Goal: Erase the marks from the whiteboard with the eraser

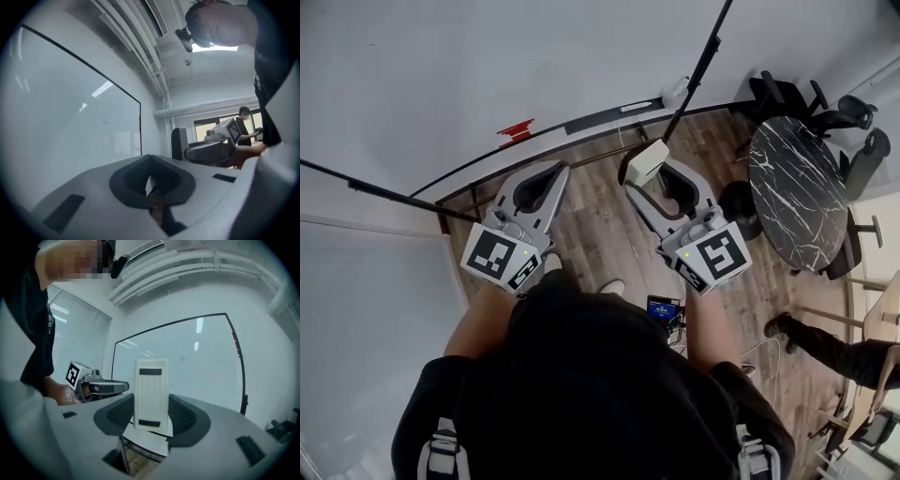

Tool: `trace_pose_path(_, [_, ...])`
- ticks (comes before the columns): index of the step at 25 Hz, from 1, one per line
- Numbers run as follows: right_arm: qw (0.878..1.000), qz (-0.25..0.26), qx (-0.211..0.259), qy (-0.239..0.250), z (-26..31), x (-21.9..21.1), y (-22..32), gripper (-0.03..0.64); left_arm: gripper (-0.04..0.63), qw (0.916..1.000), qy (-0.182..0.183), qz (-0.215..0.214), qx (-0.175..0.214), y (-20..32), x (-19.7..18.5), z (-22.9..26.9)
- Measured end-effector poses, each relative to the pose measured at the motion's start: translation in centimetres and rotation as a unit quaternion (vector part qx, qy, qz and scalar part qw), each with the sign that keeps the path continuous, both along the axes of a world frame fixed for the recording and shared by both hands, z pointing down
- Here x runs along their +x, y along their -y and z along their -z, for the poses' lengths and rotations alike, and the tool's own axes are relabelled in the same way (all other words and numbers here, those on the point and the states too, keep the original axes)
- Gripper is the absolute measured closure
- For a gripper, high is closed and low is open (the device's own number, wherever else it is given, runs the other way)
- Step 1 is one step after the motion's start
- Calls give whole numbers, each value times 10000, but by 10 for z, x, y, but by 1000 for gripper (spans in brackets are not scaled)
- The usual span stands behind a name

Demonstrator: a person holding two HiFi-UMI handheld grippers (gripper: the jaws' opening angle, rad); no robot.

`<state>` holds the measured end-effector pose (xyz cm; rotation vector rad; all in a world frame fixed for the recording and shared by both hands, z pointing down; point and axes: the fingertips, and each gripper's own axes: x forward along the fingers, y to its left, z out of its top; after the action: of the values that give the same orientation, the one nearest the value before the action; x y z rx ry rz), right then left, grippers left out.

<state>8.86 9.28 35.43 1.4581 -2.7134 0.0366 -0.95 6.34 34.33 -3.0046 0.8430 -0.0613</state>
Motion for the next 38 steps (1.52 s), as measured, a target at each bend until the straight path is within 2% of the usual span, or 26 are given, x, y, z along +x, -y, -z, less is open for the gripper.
trace_pose_path(4, [10000,-35,-27,27,4,6,21,390,591,9999,17,109,22,23,1,5])
trace_pose_path(9, [9997,-214,-34,-84,14,10,77,391,591,9999,-67,104,27,82,3,13])
trace_pose_path(15, [9986,-403,186,-273,30,5,94,391,591,9997,-178,73,178,99,-1,20])
trace_pose_path(21, [9967,-720,260,-288,55,8,182,391,591,9991,-257,50,345,184,-14,47])
trace_pose_path(32, [9900,-1060,522,-765,100,-40,300,390,591,9979,-330,-25,550,275,-40,74])
trace_pose_path(38, [9863,-1299,608,-811,109,-45,333,390,591,9978,-352,-14,570,295,-45,77])
